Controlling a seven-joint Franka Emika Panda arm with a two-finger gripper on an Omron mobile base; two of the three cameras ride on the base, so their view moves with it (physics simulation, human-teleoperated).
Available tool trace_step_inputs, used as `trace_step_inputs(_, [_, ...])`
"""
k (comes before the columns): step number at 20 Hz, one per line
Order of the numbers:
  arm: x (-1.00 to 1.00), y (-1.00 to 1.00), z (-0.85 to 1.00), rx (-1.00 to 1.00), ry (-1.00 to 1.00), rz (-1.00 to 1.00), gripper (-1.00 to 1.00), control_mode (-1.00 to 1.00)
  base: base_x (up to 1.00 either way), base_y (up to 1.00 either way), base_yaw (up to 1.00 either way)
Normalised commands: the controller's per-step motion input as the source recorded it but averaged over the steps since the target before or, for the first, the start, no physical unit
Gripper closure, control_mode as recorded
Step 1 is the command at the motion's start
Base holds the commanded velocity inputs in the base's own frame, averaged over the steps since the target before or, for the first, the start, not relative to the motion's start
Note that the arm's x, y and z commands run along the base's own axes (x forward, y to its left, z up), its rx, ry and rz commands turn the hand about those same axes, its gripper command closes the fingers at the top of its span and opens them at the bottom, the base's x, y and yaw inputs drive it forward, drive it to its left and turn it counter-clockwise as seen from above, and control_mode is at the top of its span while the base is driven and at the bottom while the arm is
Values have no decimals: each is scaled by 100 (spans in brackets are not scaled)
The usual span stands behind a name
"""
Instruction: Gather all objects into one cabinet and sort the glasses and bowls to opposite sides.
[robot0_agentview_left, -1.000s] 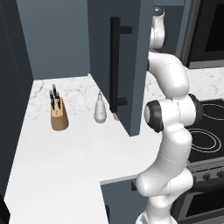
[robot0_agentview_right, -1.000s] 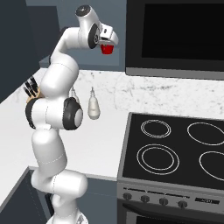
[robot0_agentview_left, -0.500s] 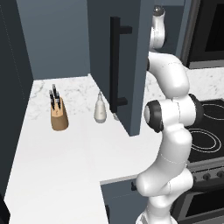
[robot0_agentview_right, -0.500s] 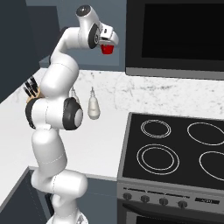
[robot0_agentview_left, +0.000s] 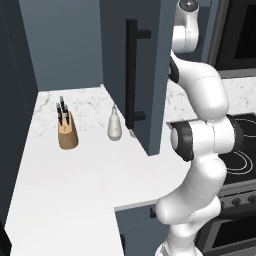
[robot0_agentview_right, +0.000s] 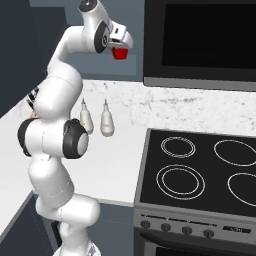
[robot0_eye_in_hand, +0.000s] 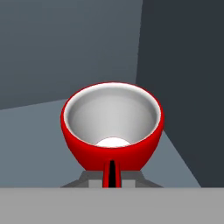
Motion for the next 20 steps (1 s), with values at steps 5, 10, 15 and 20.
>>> trace_step_inputs(5, [-54, 0, 5, 0, -9, -1, 100, -100, 0, 0, 0])
trace_step_inputs(10, [-28, 0, 0, 0, -5, 0, 100, -100, 0, 0, 0])
trace_step_inputs(15, [-49, 0, 0, 0, -7, 0, 100, -100, 0, 0, 0])
trace_step_inputs(20, [-76, 0, 0, 0, -14, 0, 100, -100, 0, 0, 0])
